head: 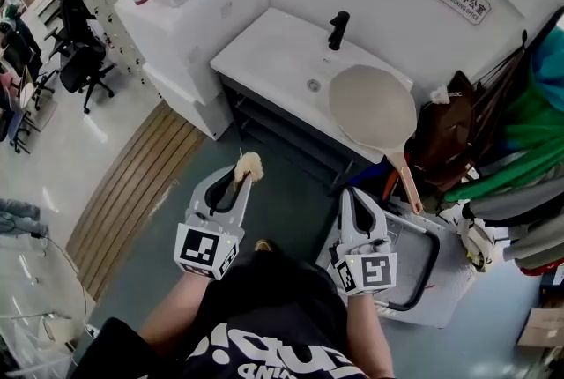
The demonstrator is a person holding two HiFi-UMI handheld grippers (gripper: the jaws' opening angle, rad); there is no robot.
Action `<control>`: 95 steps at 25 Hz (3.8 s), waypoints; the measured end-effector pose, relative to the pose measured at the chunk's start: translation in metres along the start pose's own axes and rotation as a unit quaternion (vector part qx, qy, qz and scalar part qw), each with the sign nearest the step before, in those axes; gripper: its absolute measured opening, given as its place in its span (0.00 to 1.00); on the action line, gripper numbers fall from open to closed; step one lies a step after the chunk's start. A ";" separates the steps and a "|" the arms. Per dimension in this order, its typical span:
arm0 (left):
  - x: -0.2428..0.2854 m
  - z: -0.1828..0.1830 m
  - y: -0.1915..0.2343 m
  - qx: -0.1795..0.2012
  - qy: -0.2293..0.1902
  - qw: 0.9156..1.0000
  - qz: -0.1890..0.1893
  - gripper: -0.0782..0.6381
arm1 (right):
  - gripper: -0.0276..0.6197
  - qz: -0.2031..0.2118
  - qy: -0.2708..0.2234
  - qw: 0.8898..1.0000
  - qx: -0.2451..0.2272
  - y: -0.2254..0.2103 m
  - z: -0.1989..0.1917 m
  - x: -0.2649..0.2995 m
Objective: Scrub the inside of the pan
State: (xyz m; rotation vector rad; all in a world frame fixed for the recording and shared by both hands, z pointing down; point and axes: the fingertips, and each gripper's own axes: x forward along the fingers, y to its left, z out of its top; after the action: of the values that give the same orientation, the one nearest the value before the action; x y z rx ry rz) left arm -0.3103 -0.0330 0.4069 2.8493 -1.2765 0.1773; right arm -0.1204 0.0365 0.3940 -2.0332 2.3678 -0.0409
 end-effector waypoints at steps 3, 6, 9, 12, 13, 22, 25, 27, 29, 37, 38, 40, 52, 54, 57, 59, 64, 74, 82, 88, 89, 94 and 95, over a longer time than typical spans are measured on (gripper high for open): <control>0.012 0.002 0.010 0.000 0.000 1.000 -0.017 0.21 | 0.05 -0.015 0.005 1.000 0.002 0.001 -0.001 0.010; 0.024 0.004 0.014 -0.001 -0.003 0.999 -0.035 0.21 | 0.06 -0.031 0.004 0.999 -0.007 -0.002 0.003 0.016; 0.033 0.004 0.015 -0.002 -0.005 0.998 -0.056 0.21 | 0.05 -0.048 0.000 0.999 -0.013 -0.007 0.008 0.017; 0.043 0.006 0.015 -0.001 -0.007 0.997 -0.074 0.21 | 0.06 -0.062 -0.005 0.998 -0.013 -0.013 0.010 0.018; 0.046 0.006 0.015 0.000 -0.007 0.997 -0.080 0.21 | 0.06 -0.068 -0.006 0.998 -0.013 -0.017 0.010 0.018; 0.096 0.014 0.017 0.005 -0.011 0.994 -0.113 0.21 | 0.06 -0.095 -0.013 0.995 -0.007 -0.044 0.014 0.035; 0.118 0.016 0.014 0.006 -0.012 0.993 -0.119 0.21 | 0.06 -0.095 -0.015 0.995 -0.007 -0.057 0.015 0.045; 0.133 0.019 0.011 0.005 -0.014 0.992 -0.123 0.21 | 0.05 -0.096 -0.016 0.995 -0.007 -0.067 0.015 0.053; 0.149 0.023 0.008 0.004 -0.015 0.992 -0.128 0.21 | 0.06 -0.097 -0.018 0.995 -0.007 -0.078 0.019 0.063; 0.222 0.042 -0.009 0.004 -0.024 0.990 -0.141 0.21 | 0.06 -0.085 -0.027 0.996 -0.025 -0.131 0.041 0.099; 0.230 0.044 -0.012 0.004 -0.025 0.989 -0.142 0.21 | 0.06 -0.084 -0.025 0.996 -0.026 -0.139 0.041 0.101; 0.247 0.048 -0.018 0.003 -0.026 0.989 -0.143 0.21 | 0.06 -0.084 -0.021 0.996 -0.029 -0.156 0.043 0.106; 0.333 0.071 -0.051 0.003 -0.033 0.988 -0.149 0.21 | 0.06 -0.071 -0.018 0.997 -0.025 -0.234 0.058 0.136; 0.340 0.069 -0.054 0.001 -0.028 0.988 -0.155 0.21 | 0.05 -0.071 -0.016 0.997 -0.024 -0.236 0.058 0.137; 0.349 0.065 -0.058 -0.007 -0.020 0.985 -0.168 0.21 | 0.06 -0.078 -0.007 0.997 -0.024 -0.235 0.055 0.139; 0.355 0.062 -0.061 -0.009 -0.015 0.983 -0.180 0.21 | 0.05 -0.085 -0.001 0.996 -0.022 -0.234 0.050 0.141; 0.370 0.053 -0.067 -0.009 -0.001 0.978 -0.209 0.21 | 0.06 -0.114 0.007 0.993 -0.014 -0.233 0.042 0.140; 0.395 0.062 -0.079 -0.014 -0.002 0.962 -0.272 0.21 | 0.06 -0.158 -0.003 0.987 -0.025 -0.243 0.060 0.130; 0.408 0.076 -0.104 -0.017 -0.009 0.948 -0.318 0.21 | 0.34 -0.162 0.024 0.986 -0.043 -0.261 0.065 0.106; 0.418 0.079 -0.135 -0.009 -0.012 0.938 -0.345 0.21 | 0.42 -0.137 0.116 0.982 -0.064 -0.274 0.036 0.069; 0.418 0.079 -0.139 -0.007 -0.012 0.937 -0.350 0.21 | 0.42 -0.125 0.150 0.978 -0.069 -0.274 0.022 0.066; 0.419 0.072 -0.149 -0.005 -0.003 0.933 -0.359 0.21 | 0.42 -0.079 0.252 0.963 -0.053 -0.266 -0.043 0.062; 0.419 0.071 -0.150 -0.004 -0.001 0.933 -0.359 0.21 | 0.42 -0.070 0.271 0.959 -0.052 -0.263 -0.056 0.062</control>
State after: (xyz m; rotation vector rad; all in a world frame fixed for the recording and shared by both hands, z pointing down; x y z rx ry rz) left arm 0.0848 -0.2485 0.3874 3.0723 -0.1656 0.1460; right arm 0.1287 -0.0643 0.4584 -2.4995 2.5398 -0.5566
